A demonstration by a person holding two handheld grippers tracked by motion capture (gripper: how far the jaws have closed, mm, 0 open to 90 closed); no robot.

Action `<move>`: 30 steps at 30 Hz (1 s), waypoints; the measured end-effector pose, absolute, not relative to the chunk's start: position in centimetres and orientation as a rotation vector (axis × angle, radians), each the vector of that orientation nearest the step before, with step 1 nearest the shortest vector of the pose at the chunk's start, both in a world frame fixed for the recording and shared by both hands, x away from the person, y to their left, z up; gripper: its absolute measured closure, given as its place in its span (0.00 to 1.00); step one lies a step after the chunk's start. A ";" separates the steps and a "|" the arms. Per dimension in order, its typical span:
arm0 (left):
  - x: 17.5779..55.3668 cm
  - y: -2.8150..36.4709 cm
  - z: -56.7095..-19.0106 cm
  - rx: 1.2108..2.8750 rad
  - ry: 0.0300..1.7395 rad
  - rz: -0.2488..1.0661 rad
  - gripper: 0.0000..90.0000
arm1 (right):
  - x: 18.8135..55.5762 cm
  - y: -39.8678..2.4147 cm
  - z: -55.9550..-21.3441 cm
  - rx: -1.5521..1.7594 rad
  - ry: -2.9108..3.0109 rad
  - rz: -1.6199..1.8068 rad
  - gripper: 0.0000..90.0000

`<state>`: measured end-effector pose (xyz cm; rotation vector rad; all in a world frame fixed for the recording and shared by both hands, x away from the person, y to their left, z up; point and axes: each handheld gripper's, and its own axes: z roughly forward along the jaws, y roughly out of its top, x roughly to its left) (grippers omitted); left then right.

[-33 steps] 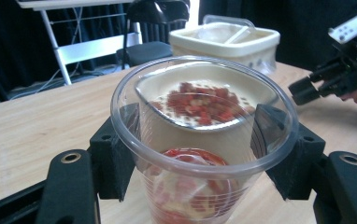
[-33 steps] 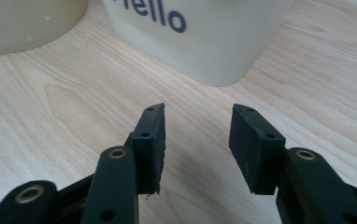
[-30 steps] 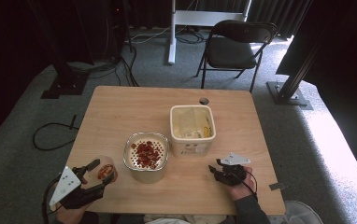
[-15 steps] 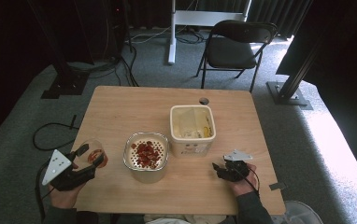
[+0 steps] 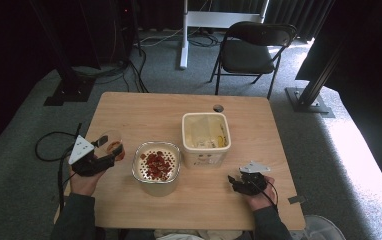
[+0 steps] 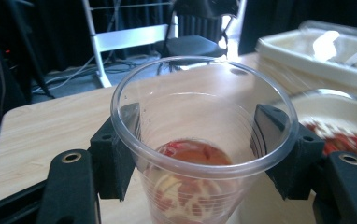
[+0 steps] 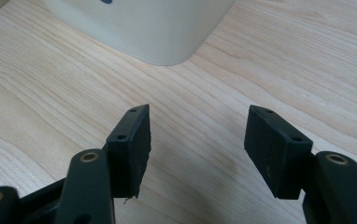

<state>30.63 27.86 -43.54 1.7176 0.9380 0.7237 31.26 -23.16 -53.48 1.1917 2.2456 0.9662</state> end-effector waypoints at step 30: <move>30.6 30.4 -43.2 1.687 0.969 0.727 0.39 | 31.2 -22.8 -53.8 1.186 2.269 0.962 0.46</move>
